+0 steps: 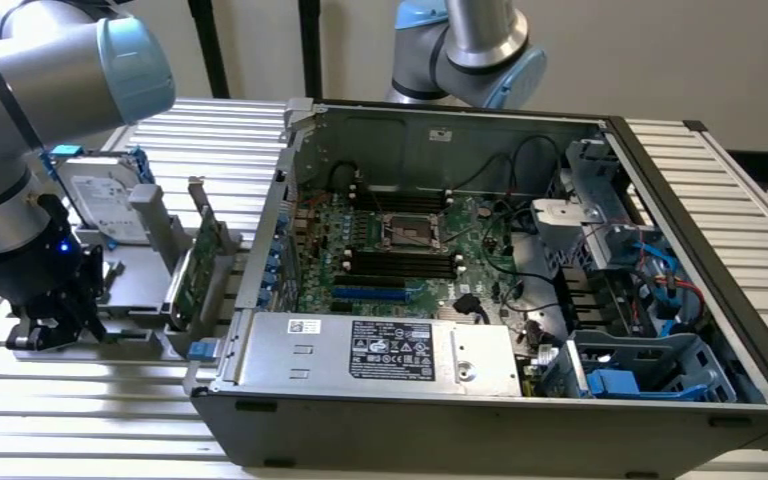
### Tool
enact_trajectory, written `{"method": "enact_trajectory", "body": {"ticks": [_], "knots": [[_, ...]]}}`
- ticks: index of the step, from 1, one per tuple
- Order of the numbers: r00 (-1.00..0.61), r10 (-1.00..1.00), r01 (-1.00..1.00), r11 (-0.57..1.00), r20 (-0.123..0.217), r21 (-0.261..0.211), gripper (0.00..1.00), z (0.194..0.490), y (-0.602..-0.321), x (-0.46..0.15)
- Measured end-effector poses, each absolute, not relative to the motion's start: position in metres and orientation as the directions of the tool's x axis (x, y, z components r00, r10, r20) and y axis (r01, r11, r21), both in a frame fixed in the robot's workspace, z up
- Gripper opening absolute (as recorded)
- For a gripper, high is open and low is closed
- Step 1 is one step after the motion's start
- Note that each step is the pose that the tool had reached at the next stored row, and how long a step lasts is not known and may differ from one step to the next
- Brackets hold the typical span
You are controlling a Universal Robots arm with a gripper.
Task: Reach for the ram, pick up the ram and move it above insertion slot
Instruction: 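Pick up the ram and move it above insertion slot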
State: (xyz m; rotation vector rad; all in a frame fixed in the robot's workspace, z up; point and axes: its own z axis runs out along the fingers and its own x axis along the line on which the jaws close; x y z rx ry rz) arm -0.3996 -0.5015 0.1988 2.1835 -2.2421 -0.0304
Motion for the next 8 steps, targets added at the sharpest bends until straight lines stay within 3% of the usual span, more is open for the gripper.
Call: {"method": "enact_trajectory", "body": {"ticks": [8], "knots": [[-0.027, -1.000, -0.999, 0.026, -0.005, 0.022, 0.13, 0.1988, -0.5015, -0.3996]]}}
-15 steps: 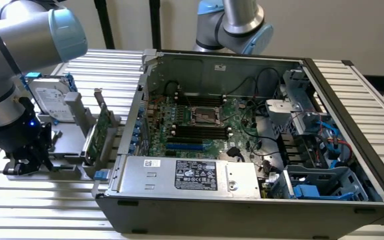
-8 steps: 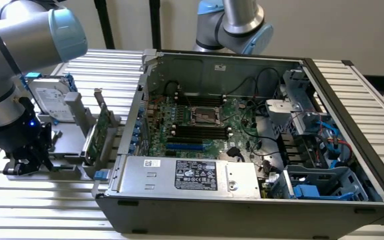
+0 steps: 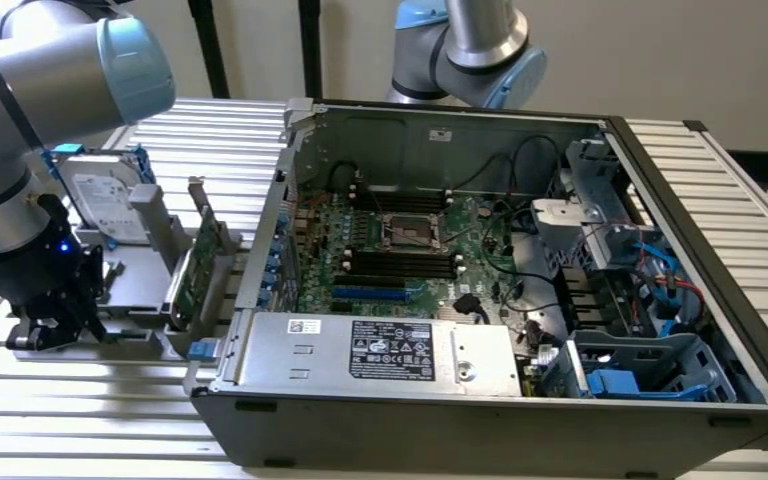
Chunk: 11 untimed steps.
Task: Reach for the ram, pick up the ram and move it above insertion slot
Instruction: 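Pick up the ram and move it above insertion slot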
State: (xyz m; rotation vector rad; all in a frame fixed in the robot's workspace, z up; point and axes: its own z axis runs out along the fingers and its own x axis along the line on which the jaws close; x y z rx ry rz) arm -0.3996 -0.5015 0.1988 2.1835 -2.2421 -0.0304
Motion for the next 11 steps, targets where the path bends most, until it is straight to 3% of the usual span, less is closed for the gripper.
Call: {"method": "enact_trajectory", "body": {"ticks": [11], "knots": [[-0.027, -1.000, -0.999, 0.026, -0.005, 0.029, 0.13, 0.216, -0.502, -0.399]]}}
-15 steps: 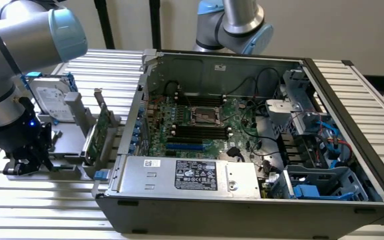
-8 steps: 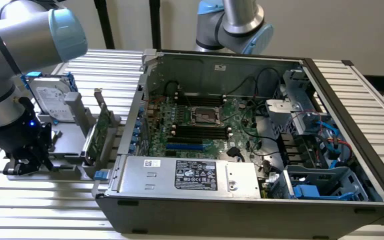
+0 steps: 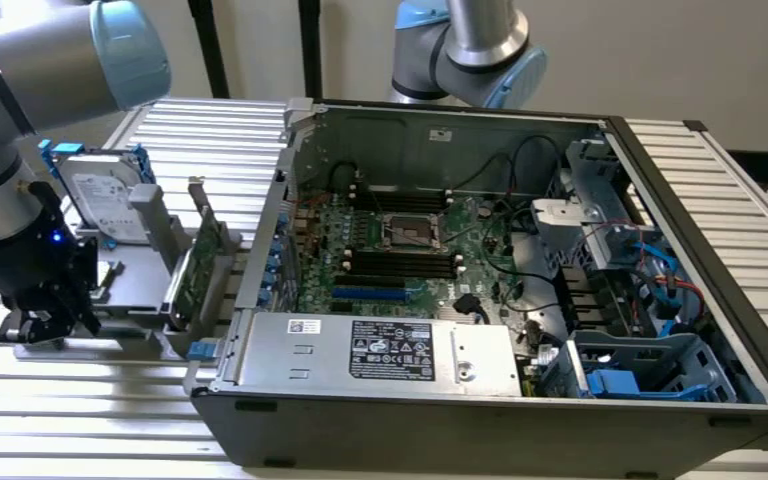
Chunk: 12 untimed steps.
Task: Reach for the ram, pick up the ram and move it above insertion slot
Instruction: 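Pick up the ram and move it above insertion slot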
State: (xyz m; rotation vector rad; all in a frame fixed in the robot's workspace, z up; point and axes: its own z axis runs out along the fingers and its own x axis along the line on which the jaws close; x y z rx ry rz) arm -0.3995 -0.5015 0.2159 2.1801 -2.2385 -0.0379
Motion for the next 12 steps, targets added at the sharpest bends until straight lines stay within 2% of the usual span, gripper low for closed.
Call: {"method": "enact_trajectory", "body": {"ticks": [12], "knots": [[-0.027, -1.000, -0.999, 0.026, -0.005, 0.039, 0.13, 0.270, -0.502, -0.393]]}}
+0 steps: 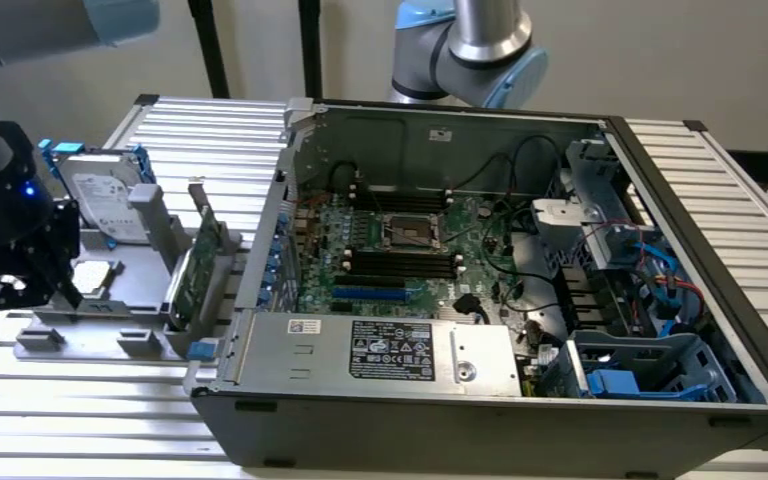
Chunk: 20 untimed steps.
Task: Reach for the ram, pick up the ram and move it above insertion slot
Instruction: 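Pick up the ram and move it above insertion slot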
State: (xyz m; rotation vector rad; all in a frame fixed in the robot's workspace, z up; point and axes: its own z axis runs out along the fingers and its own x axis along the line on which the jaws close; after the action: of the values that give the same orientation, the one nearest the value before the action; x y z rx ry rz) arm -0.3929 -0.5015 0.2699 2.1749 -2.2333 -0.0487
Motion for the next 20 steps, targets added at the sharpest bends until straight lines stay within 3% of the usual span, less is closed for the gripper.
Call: {"method": "enact_trajectory", "body": {"ticks": [20], "knots": [[-0.026, -1.000, -0.999, 0.025, -0.005, 0.040, 0.13, 0.361, -0.502, -0.341]]}}
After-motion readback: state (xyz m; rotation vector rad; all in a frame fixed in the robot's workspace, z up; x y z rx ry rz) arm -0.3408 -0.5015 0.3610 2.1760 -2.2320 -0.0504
